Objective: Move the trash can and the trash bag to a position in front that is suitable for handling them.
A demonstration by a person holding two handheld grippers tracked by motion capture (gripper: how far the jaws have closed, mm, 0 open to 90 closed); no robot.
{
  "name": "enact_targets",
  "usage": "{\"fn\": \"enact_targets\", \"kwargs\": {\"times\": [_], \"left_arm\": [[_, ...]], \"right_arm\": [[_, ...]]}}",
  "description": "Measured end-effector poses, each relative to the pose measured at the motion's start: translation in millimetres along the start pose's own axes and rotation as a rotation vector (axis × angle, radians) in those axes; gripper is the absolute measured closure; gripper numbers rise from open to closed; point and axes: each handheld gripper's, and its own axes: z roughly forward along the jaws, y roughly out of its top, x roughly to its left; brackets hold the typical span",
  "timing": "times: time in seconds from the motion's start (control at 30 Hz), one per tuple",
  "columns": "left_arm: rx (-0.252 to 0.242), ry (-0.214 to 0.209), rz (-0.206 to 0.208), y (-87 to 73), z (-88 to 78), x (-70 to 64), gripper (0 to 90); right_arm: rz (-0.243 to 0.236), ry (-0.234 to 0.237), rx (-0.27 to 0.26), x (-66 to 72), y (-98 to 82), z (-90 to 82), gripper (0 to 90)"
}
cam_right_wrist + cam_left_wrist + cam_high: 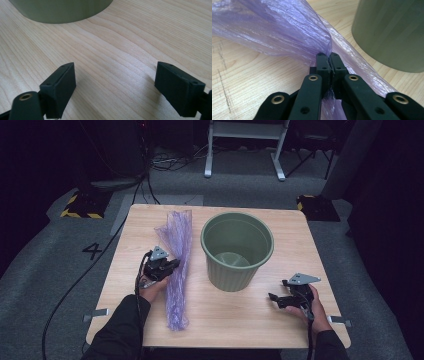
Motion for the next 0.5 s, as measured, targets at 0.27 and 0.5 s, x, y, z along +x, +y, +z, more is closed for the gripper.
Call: {"fn": "enact_targets", "kwargs": {"times": [0.27, 0.5], "left_arm": [[-0.007, -0.01, 0.004, 3.3, 2.6, 0.0, 87.9], [-0.021, -0.003, -0.001, 3.7, -1.9, 1.0, 88.0]], "right_arm": [[-0.005, 0.006, 0.001, -0.7, 0.2, 0.2, 17.1], [-0.005, 0.006, 0.001, -0.7, 0.3, 0.2, 17.1]]}}
